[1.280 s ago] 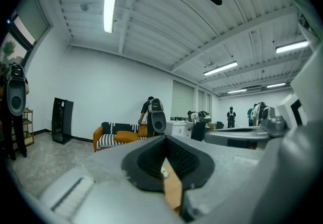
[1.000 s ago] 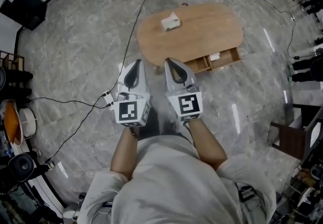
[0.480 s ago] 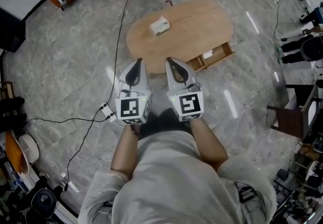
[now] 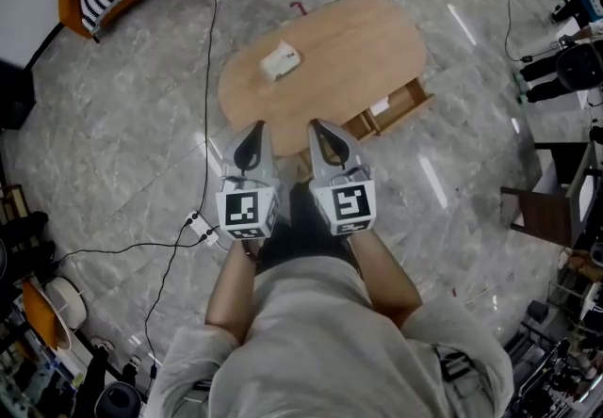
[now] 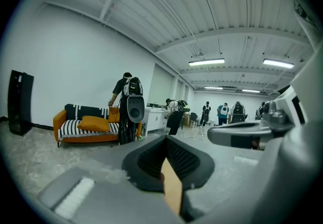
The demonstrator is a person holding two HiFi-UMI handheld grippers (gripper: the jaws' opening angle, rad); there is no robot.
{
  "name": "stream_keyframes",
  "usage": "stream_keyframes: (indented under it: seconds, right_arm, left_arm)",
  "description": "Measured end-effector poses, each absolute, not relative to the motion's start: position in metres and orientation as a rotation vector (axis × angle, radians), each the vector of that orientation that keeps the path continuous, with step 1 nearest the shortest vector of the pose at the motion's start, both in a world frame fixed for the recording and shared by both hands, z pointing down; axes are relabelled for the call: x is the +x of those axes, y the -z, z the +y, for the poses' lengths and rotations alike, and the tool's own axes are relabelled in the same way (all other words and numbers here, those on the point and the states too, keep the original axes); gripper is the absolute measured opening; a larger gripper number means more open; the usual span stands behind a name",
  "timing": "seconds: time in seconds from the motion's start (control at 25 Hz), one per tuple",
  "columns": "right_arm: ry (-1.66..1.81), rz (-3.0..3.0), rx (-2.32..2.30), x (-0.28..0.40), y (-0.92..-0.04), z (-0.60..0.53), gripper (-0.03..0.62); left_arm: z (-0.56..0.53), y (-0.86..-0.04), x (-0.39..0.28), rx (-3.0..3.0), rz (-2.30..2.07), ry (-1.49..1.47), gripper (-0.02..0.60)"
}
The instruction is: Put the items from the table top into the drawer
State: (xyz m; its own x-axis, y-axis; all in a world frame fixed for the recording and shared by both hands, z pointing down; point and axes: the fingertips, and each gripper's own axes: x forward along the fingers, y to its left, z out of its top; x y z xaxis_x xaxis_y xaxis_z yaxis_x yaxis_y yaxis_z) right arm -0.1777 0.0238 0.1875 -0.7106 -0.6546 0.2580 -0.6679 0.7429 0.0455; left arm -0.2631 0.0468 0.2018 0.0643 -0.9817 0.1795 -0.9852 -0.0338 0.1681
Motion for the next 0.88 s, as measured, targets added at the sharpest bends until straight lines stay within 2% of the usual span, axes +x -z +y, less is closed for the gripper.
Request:
stream_keyframes:
  seconds: [0.36,0.56,0.88]
  right_arm:
    - [-0.208,-2.725,0.962,-0.193,-0.248,-0.089,0.006]
    - [-0.255,-2.708,0.922,-0.200,-0.299,-0.143,0.006]
    - [-0.276,-2.671,0.882,-0.203,-0.383,-0.200,0.006]
  left_arm:
    - [-0.057,-0.256,-0.265,2.086,-1.961,-0.217,0.017]
    - [-0.100,-0.313,-0.265,2.100,-1.894,-0.411,0.018]
    - [-0.134,-0.412,-0.275,2.021,-1.830,-0.525,0.018]
